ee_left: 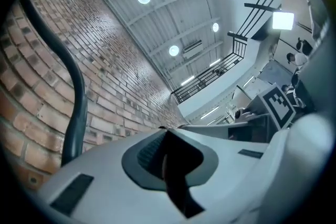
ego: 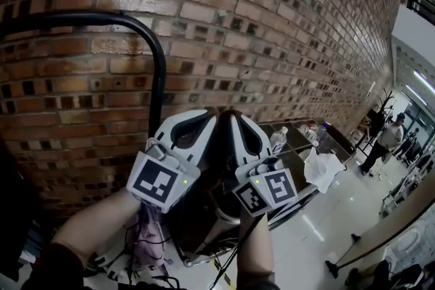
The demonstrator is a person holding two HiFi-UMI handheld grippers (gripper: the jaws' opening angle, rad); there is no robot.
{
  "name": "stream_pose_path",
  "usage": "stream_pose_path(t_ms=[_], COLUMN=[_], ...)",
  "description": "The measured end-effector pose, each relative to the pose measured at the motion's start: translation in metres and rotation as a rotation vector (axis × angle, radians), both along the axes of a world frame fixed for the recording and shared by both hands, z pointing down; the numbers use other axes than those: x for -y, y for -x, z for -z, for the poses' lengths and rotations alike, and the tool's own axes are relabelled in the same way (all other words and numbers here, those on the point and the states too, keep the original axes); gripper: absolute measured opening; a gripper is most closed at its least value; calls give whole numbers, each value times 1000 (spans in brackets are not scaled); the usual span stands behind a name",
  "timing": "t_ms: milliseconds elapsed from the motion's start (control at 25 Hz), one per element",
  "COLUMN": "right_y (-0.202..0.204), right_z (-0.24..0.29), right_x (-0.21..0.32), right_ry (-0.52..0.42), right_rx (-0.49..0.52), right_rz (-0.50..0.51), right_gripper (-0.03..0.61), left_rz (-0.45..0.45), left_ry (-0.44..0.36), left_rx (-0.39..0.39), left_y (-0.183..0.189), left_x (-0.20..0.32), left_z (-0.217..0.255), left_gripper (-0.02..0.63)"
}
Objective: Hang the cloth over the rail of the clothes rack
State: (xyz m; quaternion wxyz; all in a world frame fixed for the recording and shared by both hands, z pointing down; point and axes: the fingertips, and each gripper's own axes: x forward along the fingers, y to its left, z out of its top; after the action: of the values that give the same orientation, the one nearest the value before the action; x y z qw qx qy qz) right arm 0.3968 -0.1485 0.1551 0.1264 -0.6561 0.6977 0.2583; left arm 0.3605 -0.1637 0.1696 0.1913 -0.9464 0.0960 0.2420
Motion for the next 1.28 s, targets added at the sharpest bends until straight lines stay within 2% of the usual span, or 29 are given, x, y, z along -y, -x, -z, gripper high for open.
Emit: stream_pose_path(t_ms=[360,600,880,960,1080,1280], right_y=[-54,-77,-83,-78,-65,-33], right_z=[65,120,166,179,198,213], right_x=[28,37,48,56,65,81], right_ry=[-61,-146,-214,-236,-274,-321], right_rx=[-1,2,17,18,13,-16], right_rz=[-13,-10,17,50,106,176], right_gripper=[23,23,23,23,23,23], left_rz=[-4,51,92,127,182,314], left_ry=[42,-79,9,-27,-125,-257], left_rx=[-53,-88,-73,-83,-85,-72], left_y=[-64,-87,-102,-96,-80,-41], left_x=[35,48,88,97,105,124], left_z=[65,126,198,227,262,291], left_gripper=[21,23,21,21,21,21])
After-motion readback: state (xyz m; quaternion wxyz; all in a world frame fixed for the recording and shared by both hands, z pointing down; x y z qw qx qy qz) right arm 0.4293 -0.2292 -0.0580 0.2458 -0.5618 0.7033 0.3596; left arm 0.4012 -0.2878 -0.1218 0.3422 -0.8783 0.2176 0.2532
